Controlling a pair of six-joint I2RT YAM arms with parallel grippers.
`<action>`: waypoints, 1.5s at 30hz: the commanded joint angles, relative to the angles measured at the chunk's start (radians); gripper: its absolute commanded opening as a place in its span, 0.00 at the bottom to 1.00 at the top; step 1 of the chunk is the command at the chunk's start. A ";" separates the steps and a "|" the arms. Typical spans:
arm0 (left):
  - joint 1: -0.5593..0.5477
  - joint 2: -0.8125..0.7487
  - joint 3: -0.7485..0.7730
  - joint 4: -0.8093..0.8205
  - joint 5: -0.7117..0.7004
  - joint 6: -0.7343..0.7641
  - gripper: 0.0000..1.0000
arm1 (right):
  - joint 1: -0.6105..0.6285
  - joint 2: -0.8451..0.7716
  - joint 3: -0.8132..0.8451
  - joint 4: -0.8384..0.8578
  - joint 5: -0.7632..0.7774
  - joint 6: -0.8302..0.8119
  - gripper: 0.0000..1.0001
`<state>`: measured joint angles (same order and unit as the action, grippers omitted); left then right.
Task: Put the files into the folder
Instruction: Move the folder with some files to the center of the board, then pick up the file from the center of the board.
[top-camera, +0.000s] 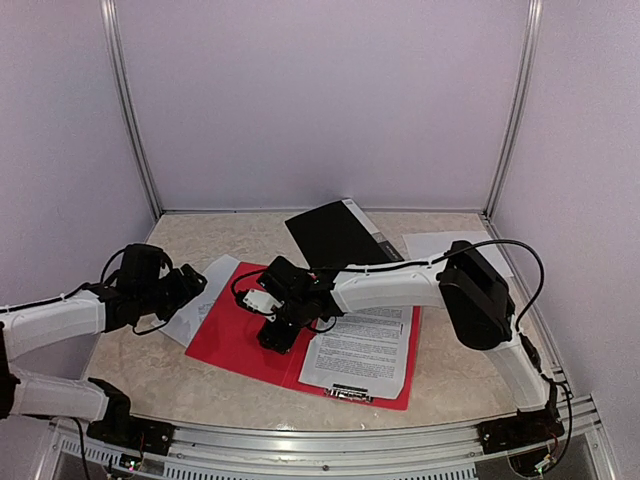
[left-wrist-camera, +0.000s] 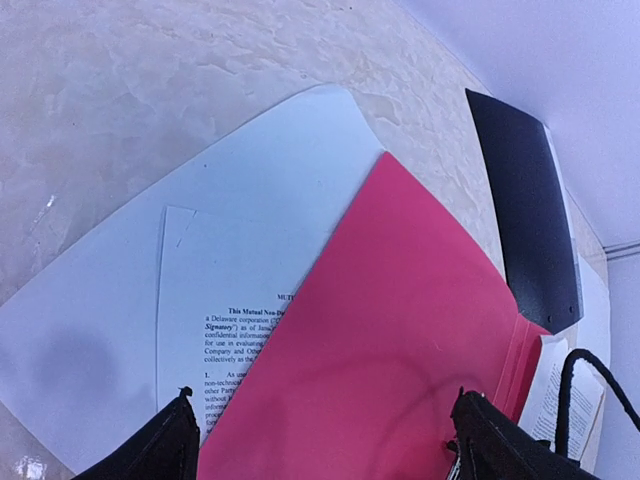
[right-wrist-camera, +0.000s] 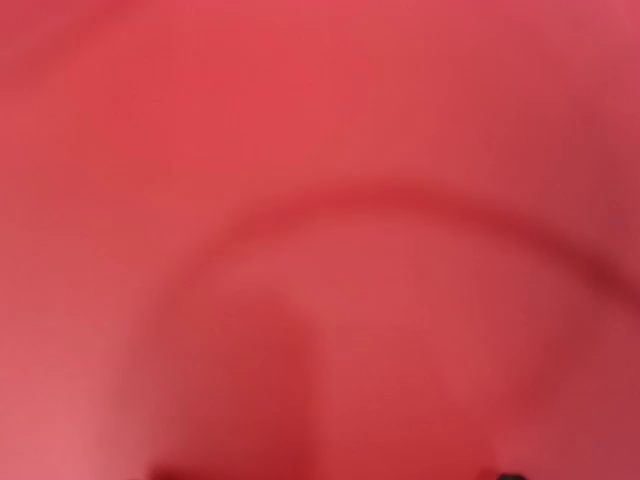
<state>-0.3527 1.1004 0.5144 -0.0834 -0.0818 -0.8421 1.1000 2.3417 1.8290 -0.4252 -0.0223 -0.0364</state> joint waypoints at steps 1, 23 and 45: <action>0.011 0.061 0.000 0.034 0.061 0.007 0.84 | 0.001 0.032 0.014 -0.090 0.082 -0.046 0.72; 0.010 0.301 0.077 0.041 0.170 0.025 0.84 | -0.038 -0.319 -0.495 -0.063 0.129 -0.065 0.68; 0.038 0.104 -0.029 -0.071 0.072 -0.028 0.87 | -0.054 -0.079 0.005 0.141 -0.099 -0.058 0.73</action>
<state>-0.3405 1.1389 0.4648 -0.1543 -0.0044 -0.8696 1.0542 2.1578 1.7294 -0.3004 -0.0822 -0.1097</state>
